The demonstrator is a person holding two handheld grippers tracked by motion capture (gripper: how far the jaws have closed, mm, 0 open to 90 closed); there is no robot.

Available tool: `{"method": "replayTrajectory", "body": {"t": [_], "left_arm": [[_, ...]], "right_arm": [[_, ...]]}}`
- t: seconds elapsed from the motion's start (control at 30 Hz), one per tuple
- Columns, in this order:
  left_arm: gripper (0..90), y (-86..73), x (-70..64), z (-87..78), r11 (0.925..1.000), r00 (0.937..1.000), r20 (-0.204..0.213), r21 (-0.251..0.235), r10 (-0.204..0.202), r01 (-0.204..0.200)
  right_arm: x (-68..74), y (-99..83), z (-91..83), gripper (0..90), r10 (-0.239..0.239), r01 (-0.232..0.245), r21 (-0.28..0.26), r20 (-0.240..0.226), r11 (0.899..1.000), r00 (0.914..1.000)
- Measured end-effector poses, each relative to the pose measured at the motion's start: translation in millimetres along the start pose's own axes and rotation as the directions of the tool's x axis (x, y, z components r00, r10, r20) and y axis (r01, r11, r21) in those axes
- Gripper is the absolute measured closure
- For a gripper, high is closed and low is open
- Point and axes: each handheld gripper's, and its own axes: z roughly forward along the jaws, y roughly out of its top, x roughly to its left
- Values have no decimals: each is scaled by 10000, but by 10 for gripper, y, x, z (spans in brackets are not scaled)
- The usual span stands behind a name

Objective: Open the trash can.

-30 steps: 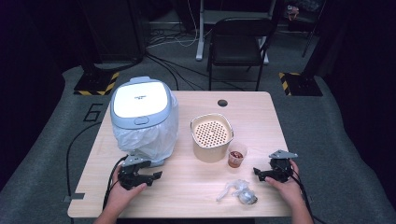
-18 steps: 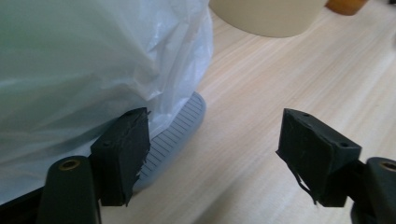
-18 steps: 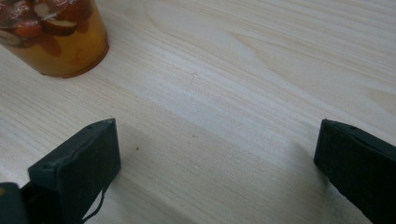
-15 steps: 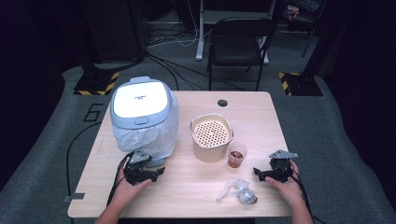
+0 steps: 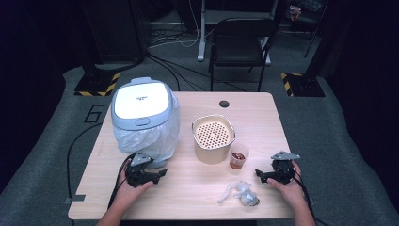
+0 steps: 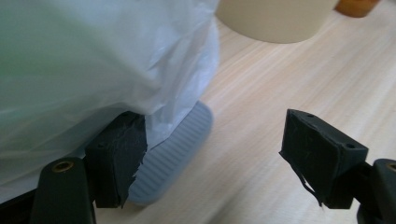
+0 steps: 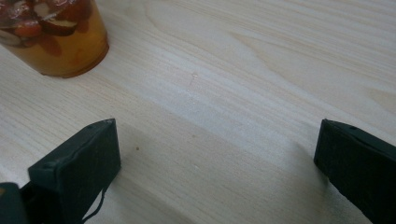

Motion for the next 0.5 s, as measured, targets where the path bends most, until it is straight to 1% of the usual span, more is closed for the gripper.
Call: {"method": "replayTrajectory", "body": {"t": [0.03, 0.07, 0.1, 0.17, 0.2, 0.23, 0.27, 0.3, 0.33, 0.37, 0.4, 0.43, 0.47, 0.5], "left_arm": [[223, 0, 0, 0, 10000, 10000, 0, 0, 0, 0], [223, 1, -15, 4, 10000, 9999, 115, 75, 18, -19], [223, -5, -35, 15, 9999, 9997, 168, 53, -153, 152], [222, -10, -43, 23, 9998, 9996, 214, 99, -162, 160], [222, -12, -50, 16, 9996, 9992, 289, 93, -265, 262], [222, -14, -52, 10, 9995, 9992, 274, 110, -294, 291], [222, -15, -46, 1, 9998, 9994, 327, 138, -143, 139], [221, -15, -46, 1, 9998, 9994, 327, 138, -143, 139], [220, -39, -102, -20, 9985, 9980, 388, 244, -506, 497], [205, -43, -103, -26, 9988, 9985, 381, 319, -393, 381], [201, -43, -103, -26, 9988, 9985, 381, 319, -393, 381], [202, -45, -101, -36, 9983, 9978, 511, 416, -423, 401], [203, -49, -108, -28, 9981, 9976, 472, 382, -500, 482], [204, -47, -104, -26, 9986, 9984, 457, 414, -341, 323]], "right_arm": [[0, 0, 0, 0, 0, 0, 0, 0, 10000, 10000], [0, 0, 0, 0, 3, -3, 3, -1, 10000, 10000], [0, 0, 0, 0, 3, -3, 3, -1, 10000, 10000], [0, 0, 0, 0, -1, 1, 1, 1, 10000, 10000], [0, 0, 0, 0, 1, -1, 2, 0, 10000, 10000], [0, 0, 0, 0, 2, -2, 3, 0, 10000, 10000], [0, 0, 0, 0, -2, 2, 1, -1, 10000, 10000], [0, 0, 0, 0, -2, 2, 1, -1, 10000, 10000], [0, 0, 0, 0, -1, 1, 3, 0, 10000, 10000], [0, 0, 0, 0, 3, -3, -5, -19, 10000, 10000], [0, 0, 0, 0, -1, 1, 1, 0, 10000, 10000], [0, 0, 0, 0, -3, 3, 0, 0, 10000, 10000], [0, 0, 0, 0, -2, 2, 0, 0, 10000, 10000], [0, 0, 0, 0, -1, 1, 2, 0, 10000, 10000]]}}
